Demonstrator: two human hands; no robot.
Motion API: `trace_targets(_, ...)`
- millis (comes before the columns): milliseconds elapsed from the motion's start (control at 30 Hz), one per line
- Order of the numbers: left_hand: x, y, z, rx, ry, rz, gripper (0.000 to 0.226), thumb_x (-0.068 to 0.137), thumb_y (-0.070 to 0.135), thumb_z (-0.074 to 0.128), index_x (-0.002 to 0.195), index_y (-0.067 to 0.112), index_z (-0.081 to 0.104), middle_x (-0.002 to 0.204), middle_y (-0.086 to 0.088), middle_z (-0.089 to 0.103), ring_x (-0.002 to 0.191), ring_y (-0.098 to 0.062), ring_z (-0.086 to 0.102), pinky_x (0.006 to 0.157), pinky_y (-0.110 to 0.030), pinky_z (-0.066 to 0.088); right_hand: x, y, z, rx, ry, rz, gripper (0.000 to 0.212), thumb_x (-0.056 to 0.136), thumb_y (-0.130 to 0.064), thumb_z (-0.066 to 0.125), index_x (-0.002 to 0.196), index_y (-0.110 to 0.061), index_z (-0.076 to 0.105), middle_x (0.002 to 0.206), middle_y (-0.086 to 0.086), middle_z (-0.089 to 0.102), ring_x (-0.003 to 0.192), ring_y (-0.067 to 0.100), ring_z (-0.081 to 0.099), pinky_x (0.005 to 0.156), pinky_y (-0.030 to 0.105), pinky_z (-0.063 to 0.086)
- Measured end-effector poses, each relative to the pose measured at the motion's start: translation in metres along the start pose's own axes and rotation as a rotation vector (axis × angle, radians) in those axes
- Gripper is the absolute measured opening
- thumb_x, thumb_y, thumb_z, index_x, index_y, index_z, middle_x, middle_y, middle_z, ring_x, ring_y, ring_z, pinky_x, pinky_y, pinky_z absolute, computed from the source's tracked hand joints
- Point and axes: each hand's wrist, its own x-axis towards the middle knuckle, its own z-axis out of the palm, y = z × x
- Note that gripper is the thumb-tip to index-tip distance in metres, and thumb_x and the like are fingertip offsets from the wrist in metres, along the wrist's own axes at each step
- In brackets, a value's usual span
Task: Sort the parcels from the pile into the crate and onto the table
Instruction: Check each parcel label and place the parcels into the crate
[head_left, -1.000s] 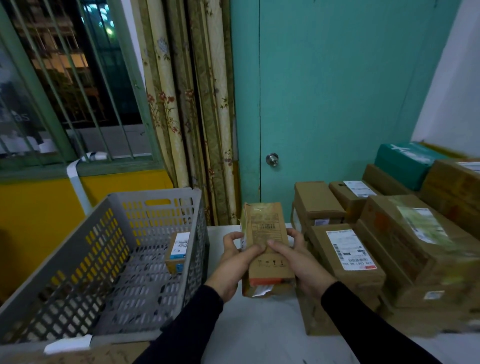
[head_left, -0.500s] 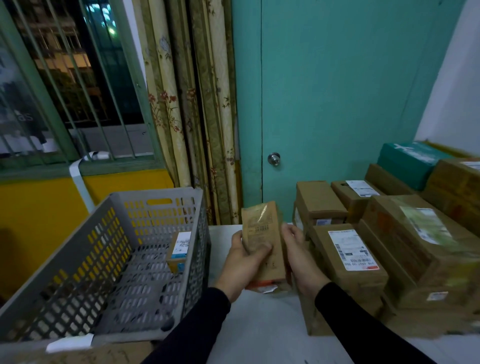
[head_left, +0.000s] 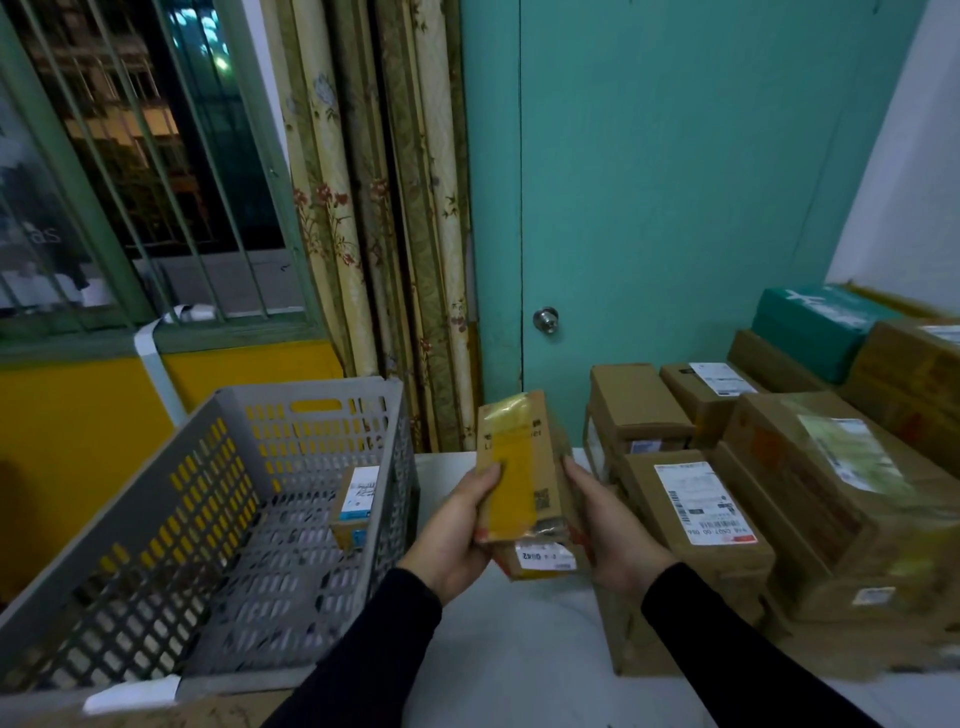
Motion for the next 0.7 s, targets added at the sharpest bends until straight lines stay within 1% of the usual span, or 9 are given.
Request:
trace_targets(67,0.0032,-0.0025,0.0012,0.188,0.092,0.091,0.039,0.106,0.034,0.049,0.141,0.017,0.050,0.124,-0.013,0.070,0.109,-0.032,0.070,0.091,-0.049,0.058,0.0027,0.0021,-0.0009,0.075,0.001,-0.014,0.044,0.099,-0.049,0.054,0.133,-0.023,0.062,0.122,0.012,0.073,0.114,0.034,0.069,0.103,0.053,0.051)
trace_targets(133,0.0056,-0.0054,-0.0003,0.398,0.221,0.192,0.041,0.106,0.037,0.048,0.143,0.019,0.047,0.127,-0.009,0.066,0.105,-0.026,0.070,0.078,-0.036,0.062,0.0047,0.0039,-0.0014,0.085,0.002,-0.072,0.039,0.101,-0.041,0.054,0.137,-0.024,0.057,0.121,0.010,0.074,0.113,0.031,0.070,0.095,0.050,0.056)
trace_targets(167,0.0050,-0.0063,-0.0003,0.449,0.218,0.223,0.043,0.105,0.042,0.048,0.142,0.020,0.047,0.126,-0.007,0.066,0.104,-0.020,0.070,0.073,-0.028,0.061,0.0040,0.0036,0.0001,0.069,-0.010,-0.100,0.037,0.103,-0.037,0.052,0.137,-0.024,0.055,0.121,0.009,0.074,0.113,0.030,0.070,0.093,0.048,0.057)
trace_targets(200,0.0041,-0.0076,0.0002,0.455,0.177,0.220,0.047,0.102,0.049,0.049,0.140,0.022,0.049,0.125,-0.005,0.068,0.104,-0.017,0.071,0.073,-0.024,0.060,0.0042,0.0042,0.0005,0.043,-0.021,-0.122,0.036,0.103,-0.035,0.051,0.138,-0.026,0.054,0.121,0.008,0.074,0.113,0.029,0.070,0.093,0.048,0.057)
trace_targets(267,0.0026,-0.0086,0.0019,0.406,0.100,0.149,0.056,0.094,0.059,0.057,0.137,0.024,0.050,0.123,-0.002,0.070,0.105,-0.016,0.072,0.079,-0.027,0.061,0.0035,0.0031,0.0025,-0.017,-0.043,-0.147,0.036,0.101,-0.036,0.052,0.137,-0.031,0.053,0.121,0.005,0.074,0.114,0.027,0.070,0.096,0.048,0.056)
trace_targets(367,0.0030,-0.0095,0.0016,0.344,0.076,0.113,0.059,0.090,0.042,0.072,0.138,0.021,0.045,0.121,-0.006,0.071,0.105,-0.020,0.073,0.088,-0.036,0.061,0.0032,0.0011,0.0045,-0.092,-0.045,-0.189,0.033,0.103,-0.035,0.052,0.136,-0.038,0.053,0.120,-0.002,0.074,0.112,0.023,0.071,0.097,0.046,0.056)
trace_targets(467,0.0038,-0.0090,0.0015,0.333,0.074,0.132,0.059,0.089,0.036,0.075,0.138,0.021,0.045,0.119,-0.006,0.071,0.104,-0.021,0.073,0.093,-0.040,0.060,0.0033,0.0002,0.0041,-0.153,-0.045,-0.236,0.033,0.104,-0.032,0.052,0.136,-0.039,0.052,0.117,-0.008,0.075,0.108,0.017,0.072,0.086,0.036,0.059)
trace_targets(600,0.0033,-0.0078,0.0019,0.372,0.097,0.169,0.050,0.092,0.033,0.073,0.134,0.022,0.047,0.117,-0.005,0.071,0.102,-0.019,0.073,0.082,-0.031,0.062,0.0025,0.0003,0.0058,-0.205,-0.039,-0.276,0.034,0.106,-0.024,0.051,0.138,-0.033,0.051,0.109,-0.011,0.077,0.098,0.008,0.074,0.072,0.021,0.058)
trace_targets(700,0.0033,-0.0081,0.0023,0.385,0.102,0.177,0.040,0.094,0.031,0.070,0.128,0.026,0.049,0.115,-0.002,0.071,0.100,-0.018,0.073,0.075,-0.027,0.061,0.0034,0.0027,0.0065,-0.225,-0.027,-0.278,0.035,0.106,-0.022,0.050,0.139,-0.031,0.050,0.107,-0.013,0.077,0.097,0.007,0.074,0.071,0.019,0.058)
